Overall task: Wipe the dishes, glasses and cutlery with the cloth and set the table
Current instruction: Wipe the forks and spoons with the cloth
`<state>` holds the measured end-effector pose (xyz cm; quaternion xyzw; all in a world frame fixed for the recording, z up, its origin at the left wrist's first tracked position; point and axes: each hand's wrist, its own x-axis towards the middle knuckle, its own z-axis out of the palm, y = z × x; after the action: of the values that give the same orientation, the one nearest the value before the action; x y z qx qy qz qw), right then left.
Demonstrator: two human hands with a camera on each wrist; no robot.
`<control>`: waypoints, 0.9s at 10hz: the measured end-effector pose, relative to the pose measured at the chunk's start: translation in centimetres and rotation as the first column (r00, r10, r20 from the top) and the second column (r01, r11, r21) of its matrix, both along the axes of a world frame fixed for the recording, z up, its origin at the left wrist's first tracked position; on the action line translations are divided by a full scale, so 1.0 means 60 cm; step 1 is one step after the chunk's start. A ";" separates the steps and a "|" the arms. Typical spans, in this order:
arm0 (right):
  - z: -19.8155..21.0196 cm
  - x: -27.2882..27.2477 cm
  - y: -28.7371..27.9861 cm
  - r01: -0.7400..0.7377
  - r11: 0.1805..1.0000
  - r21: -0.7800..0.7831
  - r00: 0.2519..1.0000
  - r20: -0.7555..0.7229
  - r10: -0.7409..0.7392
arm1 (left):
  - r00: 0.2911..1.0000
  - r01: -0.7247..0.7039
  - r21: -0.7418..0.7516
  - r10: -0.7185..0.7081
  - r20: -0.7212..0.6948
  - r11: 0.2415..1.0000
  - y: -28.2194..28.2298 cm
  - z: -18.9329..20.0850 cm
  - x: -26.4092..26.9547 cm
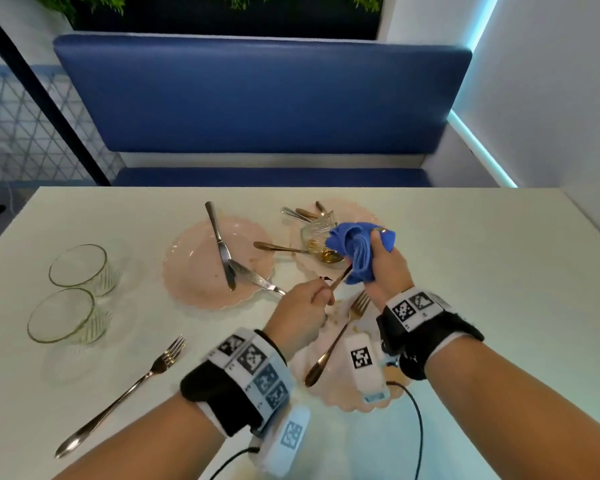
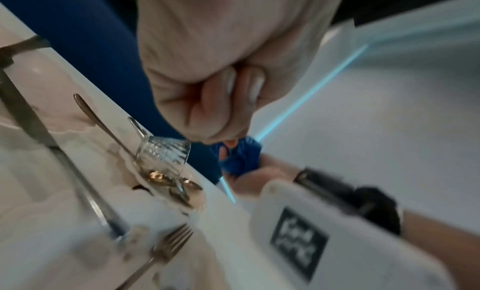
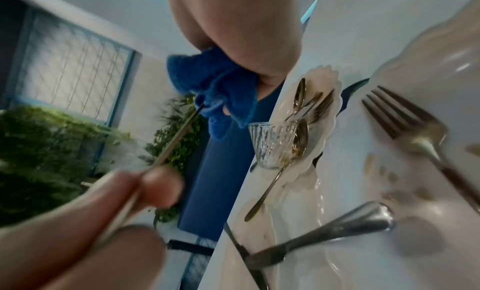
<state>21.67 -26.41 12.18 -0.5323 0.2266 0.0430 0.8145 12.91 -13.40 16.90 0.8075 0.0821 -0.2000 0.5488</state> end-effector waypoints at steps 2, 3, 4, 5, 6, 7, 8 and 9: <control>0.023 -0.036 0.046 -0.350 0.936 -0.046 0.928 0.119 0.353 | 0.956 -0.279 -0.234 0.247 -0.157 0.931 -0.024 -0.035 0.026; 0.043 -0.057 0.032 -0.363 0.916 -0.167 0.923 0.068 0.378 | 0.947 -0.261 -0.300 0.184 -0.262 0.917 -0.003 -0.025 0.027; 0.073 -0.054 0.033 -0.458 0.773 -0.439 0.845 0.053 0.532 | 0.945 -0.308 -0.435 0.221 -0.241 0.846 0.050 -0.001 0.051; 0.086 -0.069 0.059 -0.509 0.666 -0.545 0.770 0.059 0.636 | 0.955 -0.296 -0.615 0.207 -0.214 0.731 0.085 0.027 0.070; 0.071 -0.093 0.103 -0.525 0.618 -0.586 0.737 0.050 0.674 | 0.946 -0.322 -0.486 0.263 -0.187 0.813 0.092 0.018 0.066; 0.061 -0.124 0.136 -0.629 0.542 -0.557 0.686 -0.070 0.724 | 0.881 -0.472 -0.428 0.429 -0.199 0.771 0.135 0.018 0.061; 0.054 -0.144 0.164 -0.617 0.597 -0.513 0.722 -0.067 0.689 | 0.877 -0.476 -0.444 0.445 -0.180 0.759 0.173 0.019 0.046; 0.052 -0.151 0.197 -0.592 0.584 -0.555 0.714 -0.026 0.700 | 0.924 -0.375 -0.381 0.374 -0.081 0.845 0.191 0.014 0.012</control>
<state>12.59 -14.62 15.31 -0.7805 -0.0622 0.2213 0.5813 13.62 -1.93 17.72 0.6502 0.1975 -0.1027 0.7264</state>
